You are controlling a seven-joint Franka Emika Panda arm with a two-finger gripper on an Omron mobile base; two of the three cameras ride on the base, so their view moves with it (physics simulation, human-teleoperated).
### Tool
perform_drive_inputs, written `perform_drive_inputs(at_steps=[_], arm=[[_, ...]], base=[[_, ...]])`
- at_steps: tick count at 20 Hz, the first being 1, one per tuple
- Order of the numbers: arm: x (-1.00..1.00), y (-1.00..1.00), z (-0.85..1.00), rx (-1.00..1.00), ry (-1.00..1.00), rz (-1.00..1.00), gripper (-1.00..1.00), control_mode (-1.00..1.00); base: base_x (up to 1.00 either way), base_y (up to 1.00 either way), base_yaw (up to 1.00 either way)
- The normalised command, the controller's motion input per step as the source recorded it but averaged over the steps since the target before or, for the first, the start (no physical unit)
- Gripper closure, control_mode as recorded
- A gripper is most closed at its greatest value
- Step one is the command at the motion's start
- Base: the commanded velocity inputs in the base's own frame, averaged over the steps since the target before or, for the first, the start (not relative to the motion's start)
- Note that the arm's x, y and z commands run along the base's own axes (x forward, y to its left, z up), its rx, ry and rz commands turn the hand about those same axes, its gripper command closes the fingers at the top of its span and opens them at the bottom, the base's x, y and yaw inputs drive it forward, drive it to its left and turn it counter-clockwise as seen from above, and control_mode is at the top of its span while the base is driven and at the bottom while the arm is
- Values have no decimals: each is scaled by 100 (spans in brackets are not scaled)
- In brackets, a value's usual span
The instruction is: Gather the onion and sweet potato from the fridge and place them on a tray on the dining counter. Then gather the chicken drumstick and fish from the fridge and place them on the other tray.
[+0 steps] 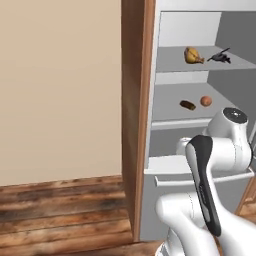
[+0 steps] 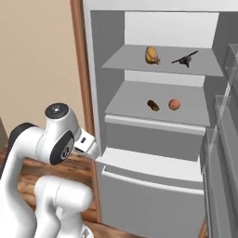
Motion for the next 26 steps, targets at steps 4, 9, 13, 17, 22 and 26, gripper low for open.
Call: perform_drive_inputs(at_steps=[4,9,13,17,22,26], arm=[[0,0,0,0,0,0,100,100],[0,0,0,0,0,0,100,100],[0,0,0,0,0,0,100,100],[0,0,0,0,0,0,100,100],[0,0,0,0,0,0,100,100],[0,0,0,0,0,0,100,100]], base=[[22,-44,11],[20,-51,9],[28,-46,8],[33,-36,7],[34,-33,5],[30,-35,5]])
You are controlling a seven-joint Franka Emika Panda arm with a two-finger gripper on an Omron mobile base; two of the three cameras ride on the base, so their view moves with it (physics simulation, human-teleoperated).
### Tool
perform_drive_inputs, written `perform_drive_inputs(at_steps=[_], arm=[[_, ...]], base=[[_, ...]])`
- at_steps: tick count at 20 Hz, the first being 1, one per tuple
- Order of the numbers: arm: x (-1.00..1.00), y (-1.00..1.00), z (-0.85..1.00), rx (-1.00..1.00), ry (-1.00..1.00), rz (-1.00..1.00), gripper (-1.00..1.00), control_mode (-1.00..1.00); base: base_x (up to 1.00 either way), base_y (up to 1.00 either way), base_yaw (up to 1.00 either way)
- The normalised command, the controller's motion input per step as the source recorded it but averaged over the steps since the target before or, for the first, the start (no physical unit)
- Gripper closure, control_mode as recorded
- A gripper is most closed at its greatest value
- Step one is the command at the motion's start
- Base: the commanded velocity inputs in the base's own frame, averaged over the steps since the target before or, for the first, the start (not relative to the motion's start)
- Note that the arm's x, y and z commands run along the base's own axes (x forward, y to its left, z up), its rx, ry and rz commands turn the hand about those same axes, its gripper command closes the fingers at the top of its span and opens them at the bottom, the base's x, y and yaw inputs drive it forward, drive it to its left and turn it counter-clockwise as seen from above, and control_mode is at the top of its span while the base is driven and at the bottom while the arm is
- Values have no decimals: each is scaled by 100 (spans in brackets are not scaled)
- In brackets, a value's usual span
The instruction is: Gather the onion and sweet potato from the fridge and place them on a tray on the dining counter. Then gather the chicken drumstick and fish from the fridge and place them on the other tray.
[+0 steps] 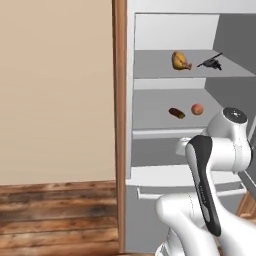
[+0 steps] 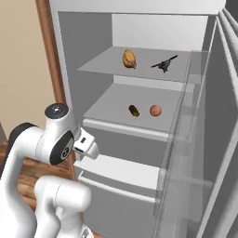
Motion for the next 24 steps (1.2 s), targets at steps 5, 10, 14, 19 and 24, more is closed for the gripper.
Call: perform_drive_inputs(at_steps=[5,10,14,19,24], arm=[[0,0,0,0,0,0,100,100],[0,0,0,0,0,0,100,100],[0,0,0,0,0,0,100,100],[0,0,0,0,0,0,100,100],[0,0,0,0,0,0,100,100]], base=[[26,-38,6],[28,-43,4],[20,-44,1],[18,-35,0],[11,-11,-1]])
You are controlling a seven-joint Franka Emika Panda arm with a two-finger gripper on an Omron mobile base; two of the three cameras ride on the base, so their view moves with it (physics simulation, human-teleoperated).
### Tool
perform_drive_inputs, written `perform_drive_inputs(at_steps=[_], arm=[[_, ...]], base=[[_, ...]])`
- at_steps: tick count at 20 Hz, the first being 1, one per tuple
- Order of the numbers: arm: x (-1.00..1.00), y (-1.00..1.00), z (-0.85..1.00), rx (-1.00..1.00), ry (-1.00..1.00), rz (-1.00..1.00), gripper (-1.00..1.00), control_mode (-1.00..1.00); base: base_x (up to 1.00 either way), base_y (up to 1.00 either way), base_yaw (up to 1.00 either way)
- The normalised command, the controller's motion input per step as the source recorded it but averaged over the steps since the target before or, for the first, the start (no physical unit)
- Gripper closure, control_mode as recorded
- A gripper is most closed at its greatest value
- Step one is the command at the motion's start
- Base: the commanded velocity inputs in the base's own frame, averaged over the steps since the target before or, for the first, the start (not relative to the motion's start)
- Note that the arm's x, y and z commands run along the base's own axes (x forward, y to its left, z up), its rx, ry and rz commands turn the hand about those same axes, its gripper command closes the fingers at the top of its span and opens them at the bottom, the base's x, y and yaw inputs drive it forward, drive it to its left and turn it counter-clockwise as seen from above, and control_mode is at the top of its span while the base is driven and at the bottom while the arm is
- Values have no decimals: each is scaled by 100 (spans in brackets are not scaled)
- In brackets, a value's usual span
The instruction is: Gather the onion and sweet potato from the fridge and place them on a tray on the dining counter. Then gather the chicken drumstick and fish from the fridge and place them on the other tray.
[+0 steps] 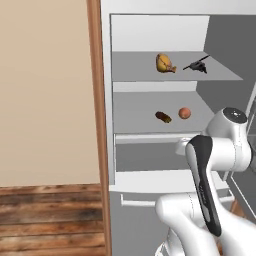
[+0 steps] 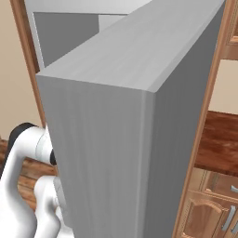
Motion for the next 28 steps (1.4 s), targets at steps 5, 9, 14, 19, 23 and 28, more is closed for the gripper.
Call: perform_drive_inputs(at_steps=[5,9,14,19,23,28], arm=[[15,0,0,0,0,-3,100,-100],[10,0,18,0,0,0,100,-100],[0,0,43,0,-4,0,100,-100],[-6,0,48,-2,-11,4,100,-100],[-3,-6,22,-6,-10,10,100,-100],[1,-7,1,-10,-5,8,100,-100]], base=[[0,0,0],[0,0,0],[0,0,0],[0,0,0],[0,0,0],[0,0,0]])
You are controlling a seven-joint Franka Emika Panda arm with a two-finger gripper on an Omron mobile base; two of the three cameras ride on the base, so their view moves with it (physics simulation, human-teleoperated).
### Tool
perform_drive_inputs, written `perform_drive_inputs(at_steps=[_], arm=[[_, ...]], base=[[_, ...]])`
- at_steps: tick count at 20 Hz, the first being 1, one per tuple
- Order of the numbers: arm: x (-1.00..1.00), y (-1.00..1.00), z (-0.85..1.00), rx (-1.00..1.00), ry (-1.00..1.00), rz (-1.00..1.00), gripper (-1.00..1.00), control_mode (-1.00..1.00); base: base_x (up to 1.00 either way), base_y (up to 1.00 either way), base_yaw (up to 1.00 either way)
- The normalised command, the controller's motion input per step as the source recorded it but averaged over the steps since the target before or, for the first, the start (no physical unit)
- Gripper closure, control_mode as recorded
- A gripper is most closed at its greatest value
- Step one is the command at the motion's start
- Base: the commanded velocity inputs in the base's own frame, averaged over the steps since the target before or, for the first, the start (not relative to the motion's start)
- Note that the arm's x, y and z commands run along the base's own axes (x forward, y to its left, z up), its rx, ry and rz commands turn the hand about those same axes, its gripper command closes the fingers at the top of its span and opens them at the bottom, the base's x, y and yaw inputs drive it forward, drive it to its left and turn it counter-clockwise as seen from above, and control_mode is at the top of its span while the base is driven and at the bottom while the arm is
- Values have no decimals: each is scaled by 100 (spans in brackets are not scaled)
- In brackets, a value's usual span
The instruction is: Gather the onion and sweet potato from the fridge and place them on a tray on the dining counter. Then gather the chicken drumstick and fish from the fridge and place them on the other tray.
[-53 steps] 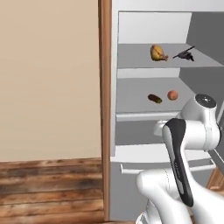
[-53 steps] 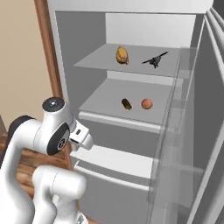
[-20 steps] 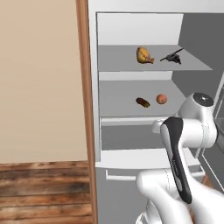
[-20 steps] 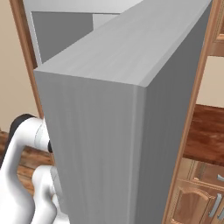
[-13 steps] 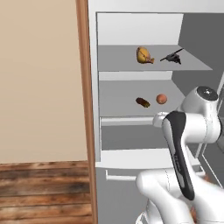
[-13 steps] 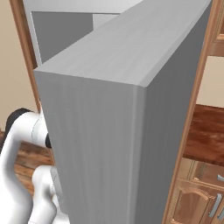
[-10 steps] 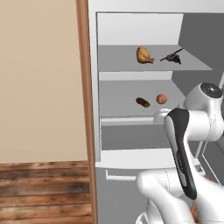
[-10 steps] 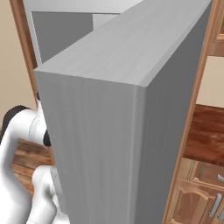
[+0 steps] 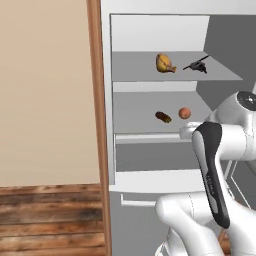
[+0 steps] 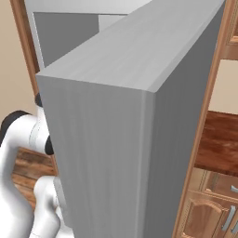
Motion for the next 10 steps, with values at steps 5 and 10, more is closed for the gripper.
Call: perform_drive_inputs(at_steps=[5,10], arm=[[11,0,0,-13,0,4,100,-100],[3,-5,8,3,-8,0,100,-100]], base=[[0,0,0],[0,0,0]])
